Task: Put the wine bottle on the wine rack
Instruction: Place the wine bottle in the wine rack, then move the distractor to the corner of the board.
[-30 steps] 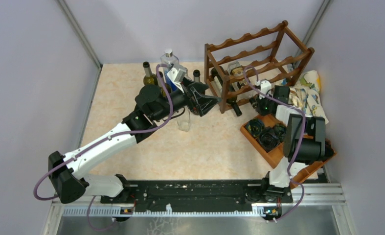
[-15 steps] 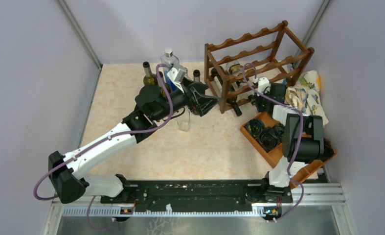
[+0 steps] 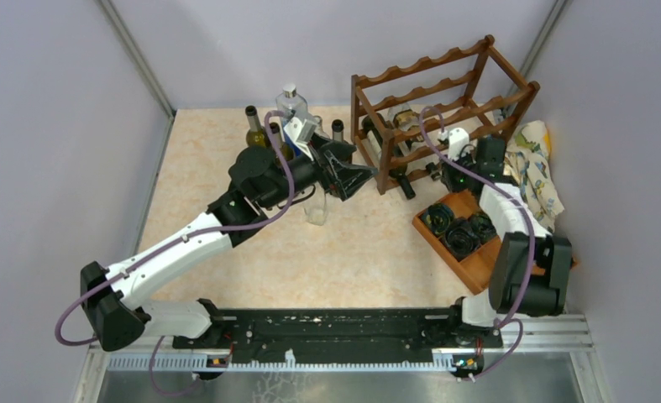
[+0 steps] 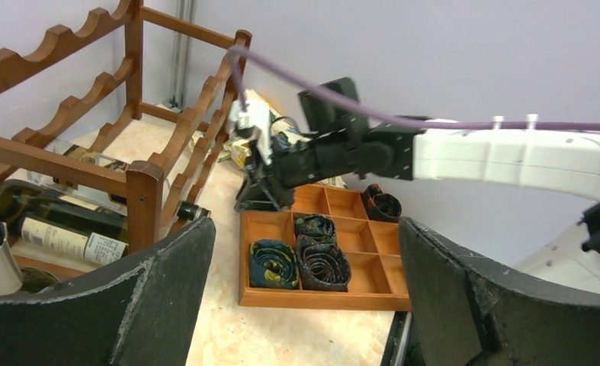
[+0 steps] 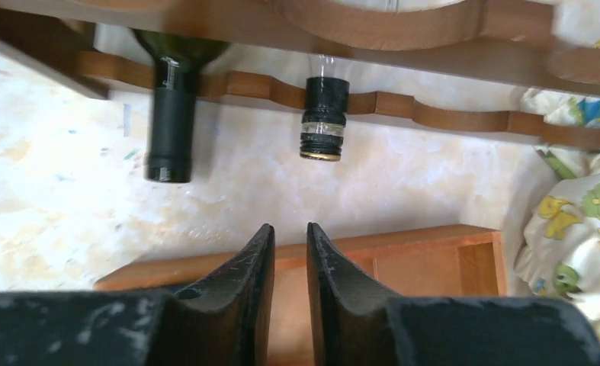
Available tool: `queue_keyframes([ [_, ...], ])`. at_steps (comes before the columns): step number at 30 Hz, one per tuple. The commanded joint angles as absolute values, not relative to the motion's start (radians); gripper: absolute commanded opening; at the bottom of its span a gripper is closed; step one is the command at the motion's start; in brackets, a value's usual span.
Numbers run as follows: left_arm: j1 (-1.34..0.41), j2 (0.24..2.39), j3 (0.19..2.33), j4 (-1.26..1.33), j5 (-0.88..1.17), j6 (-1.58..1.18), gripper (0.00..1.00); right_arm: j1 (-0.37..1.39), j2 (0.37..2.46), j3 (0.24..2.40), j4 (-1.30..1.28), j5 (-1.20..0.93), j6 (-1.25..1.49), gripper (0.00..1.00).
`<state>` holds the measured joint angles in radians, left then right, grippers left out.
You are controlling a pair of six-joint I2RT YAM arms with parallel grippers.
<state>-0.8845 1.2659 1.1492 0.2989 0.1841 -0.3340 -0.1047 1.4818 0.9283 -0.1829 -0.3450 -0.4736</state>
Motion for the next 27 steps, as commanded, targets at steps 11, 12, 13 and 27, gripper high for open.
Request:
queue_keyframes([
  [11, -0.852, 1.132, 1.101, 0.373, 0.22, -0.296, 0.99, -0.221, 1.087, 1.094, -1.048, -0.76, -0.855, 0.69],
  [12, -0.847, 1.124, 1.099, 0.371, 0.228, -0.296, 0.99, -0.221, 1.067, 1.074, -1.056, -0.764, -0.869, 0.7],
  [13, -0.842, 1.117, 1.097, 0.361, 0.239, -0.296, 0.99, -0.221, 1.05, 1.058, -1.069, -0.781, -0.888, 0.7],
  [27, -0.767, 1.212, 1.534, 0.136, 0.212, -0.421, 0.99, -0.273, 1.15, 1.135, -1.049, -0.948, -0.791, 0.74],
])
